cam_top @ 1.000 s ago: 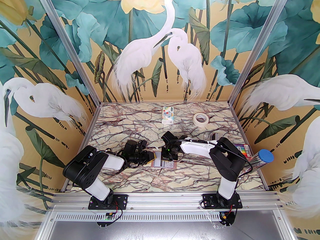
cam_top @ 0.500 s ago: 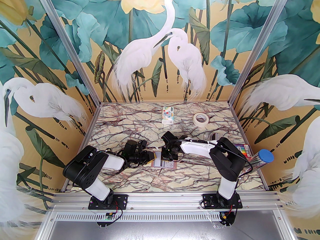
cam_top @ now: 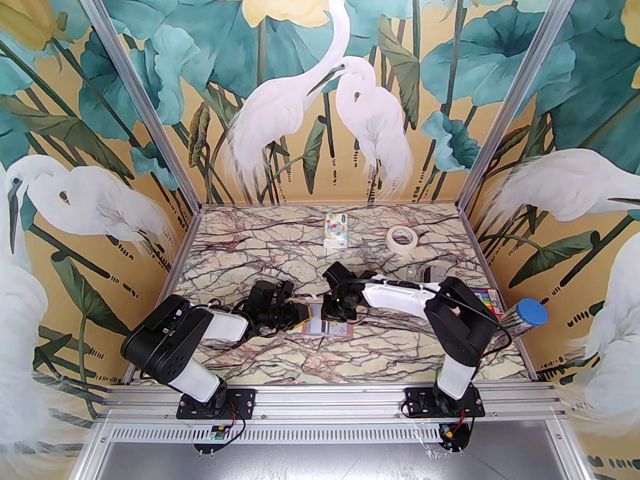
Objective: Put the credit cards into the card holder
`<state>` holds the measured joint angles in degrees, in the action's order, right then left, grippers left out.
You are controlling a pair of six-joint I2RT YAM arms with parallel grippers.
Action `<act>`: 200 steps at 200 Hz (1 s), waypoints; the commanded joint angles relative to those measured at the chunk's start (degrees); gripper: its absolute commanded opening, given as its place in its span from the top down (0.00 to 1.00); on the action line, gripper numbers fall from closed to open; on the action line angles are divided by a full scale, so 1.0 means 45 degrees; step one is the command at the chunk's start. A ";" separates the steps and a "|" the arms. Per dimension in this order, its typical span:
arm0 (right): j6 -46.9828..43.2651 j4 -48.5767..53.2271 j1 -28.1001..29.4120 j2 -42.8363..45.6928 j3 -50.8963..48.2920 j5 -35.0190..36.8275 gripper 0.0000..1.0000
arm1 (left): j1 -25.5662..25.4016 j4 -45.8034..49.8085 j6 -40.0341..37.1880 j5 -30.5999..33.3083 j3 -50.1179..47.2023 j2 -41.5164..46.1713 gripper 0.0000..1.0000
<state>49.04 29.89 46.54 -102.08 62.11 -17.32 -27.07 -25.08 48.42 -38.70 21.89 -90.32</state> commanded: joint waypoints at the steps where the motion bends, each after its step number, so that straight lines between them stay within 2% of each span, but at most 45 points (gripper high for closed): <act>1: -0.0360 0.0335 0.0067 0.0567 0.0359 0.0406 0.83 | -0.0101 0.1261 -0.0229 0.0503 -0.0071 0.0341 0.71; 110: -0.0745 0.0658 0.0067 0.0949 0.0329 0.0636 0.78 | -0.0098 0.2454 -0.0401 0.0706 0.0064 0.1757 0.71; 157: -0.0706 0.0209 0.0063 0.0668 0.0194 0.0208 0.91 | -0.0088 0.2766 -0.0433 0.0709 0.0148 0.2126 0.71; 200: -0.0685 -0.0060 0.0164 0.0229 0.0287 -0.0125 0.94 | -0.0092 0.2805 -0.0440 0.0715 0.0172 0.2133 0.71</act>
<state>46.41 31.09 46.59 -99.37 62.39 -16.53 -27.07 -13.82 47.75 -36.49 21.89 -81.56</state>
